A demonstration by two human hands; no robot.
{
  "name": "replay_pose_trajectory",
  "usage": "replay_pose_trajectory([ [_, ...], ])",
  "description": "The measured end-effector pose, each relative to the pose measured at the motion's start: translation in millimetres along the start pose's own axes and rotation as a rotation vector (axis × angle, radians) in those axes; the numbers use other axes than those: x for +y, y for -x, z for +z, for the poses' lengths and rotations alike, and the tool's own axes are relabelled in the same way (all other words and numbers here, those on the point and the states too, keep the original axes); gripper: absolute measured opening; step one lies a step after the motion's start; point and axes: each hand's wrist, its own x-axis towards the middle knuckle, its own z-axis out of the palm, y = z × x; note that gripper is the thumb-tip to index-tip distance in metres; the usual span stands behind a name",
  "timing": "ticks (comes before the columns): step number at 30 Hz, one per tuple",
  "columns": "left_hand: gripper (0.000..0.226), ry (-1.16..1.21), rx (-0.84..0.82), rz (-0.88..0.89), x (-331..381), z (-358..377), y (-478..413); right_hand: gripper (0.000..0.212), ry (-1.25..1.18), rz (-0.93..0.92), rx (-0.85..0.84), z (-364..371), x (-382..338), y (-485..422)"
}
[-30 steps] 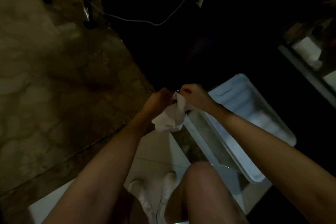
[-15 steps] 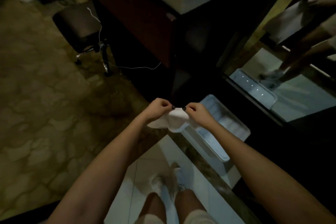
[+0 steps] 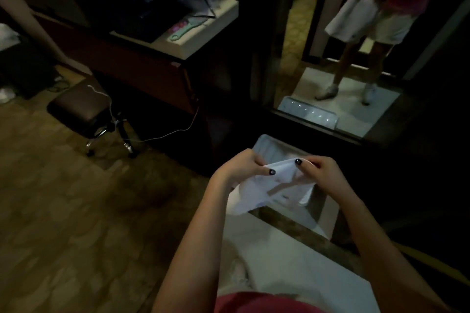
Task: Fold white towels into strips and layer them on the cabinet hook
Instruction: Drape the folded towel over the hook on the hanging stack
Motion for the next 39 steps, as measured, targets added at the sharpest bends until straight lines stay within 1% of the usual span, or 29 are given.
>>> replay_pose_trajectory([
  [2,0.035,-0.012,-0.007,0.003,17,25,8,0.016,0.056,-0.021,0.024,-28,6,25],
  [3,0.035,-0.020,0.002,0.021,26,38,13,0.014,0.072,-0.020,0.048,-41,10,40],
  [5,0.028,-0.009,0.033,0.085,49,68,23,0.015,0.075,0.001,0.091,-68,21,73],
  [7,0.023,0.073,0.078,0.167,76,100,33,0.019,0.060,0.009,0.110,-95,33,112],
  [10,0.028,0.150,0.159,0.271,117,153,39,0.040,0.043,-0.002,0.135,-133,49,176],
  [12,0.026,0.214,0.170,0.304,145,186,45,0.046,0.105,-0.016,0.190,-153,57,216],
  [14,0.025,0.371,0.148,0.315,172,219,52,0.049,0.136,-0.007,0.253,-170,66,254],
  [16,0.023,0.426,0.129,0.345,196,248,60,0.051,0.163,-0.014,0.302,-184,75,289],
  [18,0.019,0.415,0.074,0.389,216,274,68,0.050,0.163,-0.003,0.347,-197,87,319],
  [21,0.017,0.388,-0.037,0.439,243,308,80,0.046,0.093,0.046,0.382,-213,97,353],
  [25,0.016,0.344,-0.150,0.492,274,349,90,0.027,0.022,0.114,0.321,-226,103,380],
  [28,0.015,0.258,-0.211,0.513,293,369,84,0.023,-0.010,0.184,0.331,-236,107,394],
  [32,0.018,0.241,-0.282,0.510,314,392,71,0.016,0.058,0.279,0.364,-251,118,408],
  [34,0.018,0.251,-0.293,0.515,326,407,65,0.007,0.113,0.354,0.368,-260,125,411],
  [35,0.017,0.248,-0.298,0.518,332,413,62,0.010,0.140,0.388,0.381,-264,128,412],
  [37,0.017,0.219,-0.304,0.528,344,422,54,0.020,0.159,0.439,0.462,-272,135,415],
  [39,0.018,0.185,-0.297,0.537,353,424,42,0.019,0.177,0.436,0.598,-281,140,419],
])
